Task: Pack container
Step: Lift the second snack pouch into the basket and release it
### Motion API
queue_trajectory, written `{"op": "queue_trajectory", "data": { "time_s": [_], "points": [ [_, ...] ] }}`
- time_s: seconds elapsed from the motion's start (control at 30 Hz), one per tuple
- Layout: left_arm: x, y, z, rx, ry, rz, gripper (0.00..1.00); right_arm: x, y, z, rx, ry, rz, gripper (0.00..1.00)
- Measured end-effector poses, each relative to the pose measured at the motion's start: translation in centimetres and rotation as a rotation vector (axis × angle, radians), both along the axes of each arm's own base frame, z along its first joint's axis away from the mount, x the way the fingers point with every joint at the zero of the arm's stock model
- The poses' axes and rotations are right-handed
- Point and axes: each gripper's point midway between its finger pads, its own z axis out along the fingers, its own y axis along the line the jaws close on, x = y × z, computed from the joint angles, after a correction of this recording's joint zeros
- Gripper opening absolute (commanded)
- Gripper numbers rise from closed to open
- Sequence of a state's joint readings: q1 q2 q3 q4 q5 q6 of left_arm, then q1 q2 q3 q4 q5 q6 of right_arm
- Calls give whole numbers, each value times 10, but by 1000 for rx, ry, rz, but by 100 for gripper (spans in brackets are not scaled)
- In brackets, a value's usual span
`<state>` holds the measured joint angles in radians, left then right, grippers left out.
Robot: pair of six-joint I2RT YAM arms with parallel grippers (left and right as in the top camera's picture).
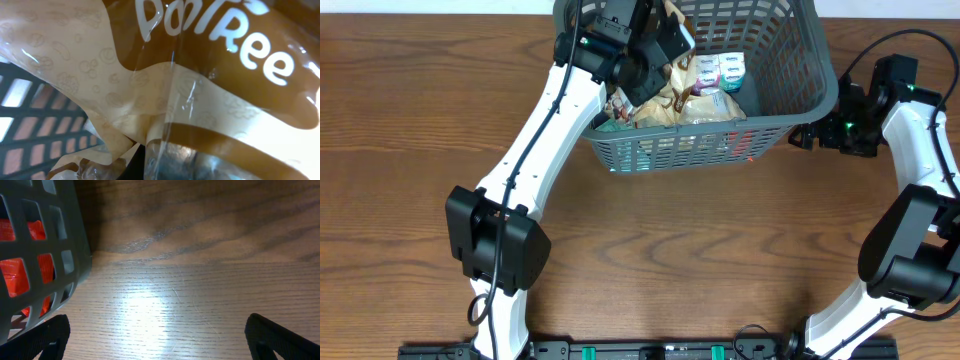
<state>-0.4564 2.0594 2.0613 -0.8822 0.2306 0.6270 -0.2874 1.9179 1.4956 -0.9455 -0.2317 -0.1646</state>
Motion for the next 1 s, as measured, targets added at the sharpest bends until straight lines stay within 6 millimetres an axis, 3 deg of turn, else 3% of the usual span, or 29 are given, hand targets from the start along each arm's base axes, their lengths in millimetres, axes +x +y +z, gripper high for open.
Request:
{"op": "queue_trajectory", "data": {
  "time_s": [0.07, 0.13, 0.17, 0.57, 0.7, 0.8, 1.0],
  "points": [
    [-5, 0, -2, 3, 19, -13, 7, 0, 0, 0, 0, 0, 0, 99],
    [-10, 1, -5, 7, 41, -22, 73, 0, 0, 0, 0, 0, 0, 99],
    [-12, 1, -6, 11, 48, -31, 84, 0, 0, 0, 0, 0, 0, 99],
    [-17, 11, -12, 66, 68, -20, 91, 1, 0, 0, -1, -2, 0, 99],
    [-11, 21, -4, 87, 33, 9, 92, 3, 0, 1, 2, -11, 1, 99],
    [-4, 34, 16, 72, -22, 42, 94, 9, 1, 9, 11, -38, 5, 99],
    [7, 73, 88, 2, -199, 146, 96, 41, -6, 52, -14, -163, 10, 99]
  ]
}}
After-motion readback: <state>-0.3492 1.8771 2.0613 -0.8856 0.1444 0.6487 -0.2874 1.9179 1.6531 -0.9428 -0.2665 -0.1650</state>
